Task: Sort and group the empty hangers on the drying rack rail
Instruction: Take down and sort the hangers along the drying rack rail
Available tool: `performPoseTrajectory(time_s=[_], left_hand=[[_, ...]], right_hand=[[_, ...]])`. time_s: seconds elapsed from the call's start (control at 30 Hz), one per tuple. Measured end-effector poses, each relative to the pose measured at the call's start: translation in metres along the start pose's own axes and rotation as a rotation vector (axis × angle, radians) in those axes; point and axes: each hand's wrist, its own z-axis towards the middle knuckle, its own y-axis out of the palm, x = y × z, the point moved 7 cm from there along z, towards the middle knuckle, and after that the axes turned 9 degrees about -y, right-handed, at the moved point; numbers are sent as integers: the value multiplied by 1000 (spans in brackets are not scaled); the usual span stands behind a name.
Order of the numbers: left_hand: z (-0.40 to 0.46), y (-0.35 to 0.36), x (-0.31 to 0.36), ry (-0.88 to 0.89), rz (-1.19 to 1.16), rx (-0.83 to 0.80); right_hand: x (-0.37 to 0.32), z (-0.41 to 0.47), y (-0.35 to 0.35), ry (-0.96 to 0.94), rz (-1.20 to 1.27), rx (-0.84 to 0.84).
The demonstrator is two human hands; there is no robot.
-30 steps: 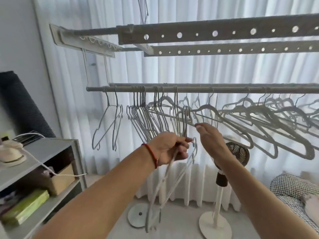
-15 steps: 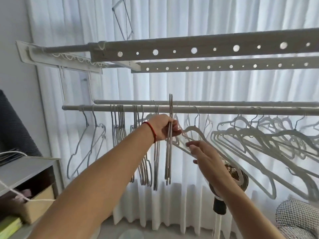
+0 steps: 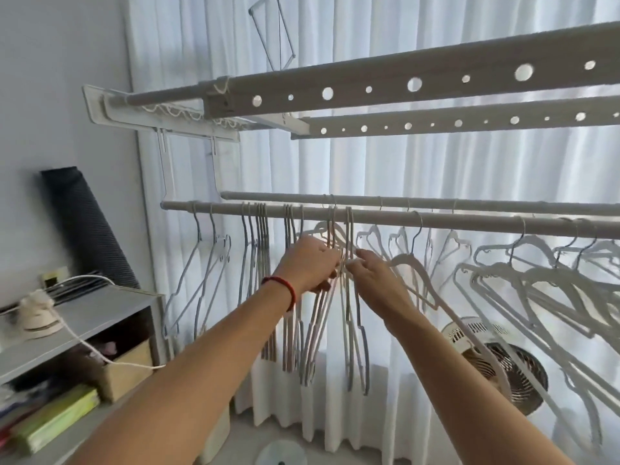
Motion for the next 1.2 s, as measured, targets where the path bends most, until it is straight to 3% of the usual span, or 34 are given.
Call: performPoseTrajectory(time_s=[0.07, 0.17, 0.43, 0.6, 0.67, 0.73, 0.83, 0.93, 1.0, 1.07, 1.13, 1.2], left_hand=[[-12, -29, 3, 147, 165, 196], [-19, -57, -4, 209, 319, 306], [-4, -74, -30, 405, 418, 290], [3, -55, 2, 586, 365, 272], [4, -45, 12, 623, 309, 241], [7, -32, 18, 634, 258, 175], [11, -11, 20, 604, 251, 110], [11, 20, 15, 495, 258, -54], [5, 45, 14, 434, 265, -191], [-3, 68, 17, 377, 246, -283], [-11, 90, 21, 297, 186, -345], [-17, 109, 22, 192, 137, -374]], right_hand=[[2, 14, 16, 20, 22, -30], [6, 28, 37, 30, -6, 34], [3, 39, 75, 51, -17, 150], [-23, 39, 99, -62, -30, -86], [-22, 38, 96, -70, -73, -104], [-17, 32, 77, -47, -275, 12], [-17, 1, 20, -78, -496, 347], [-17, -37, -40, -59, -977, 522], [0, -53, -70, 230, -1148, 376], [19, -67, -75, 418, -1082, 93], [26, -76, -61, 363, -887, -124], [24, -87, -52, 317, -567, -182]])
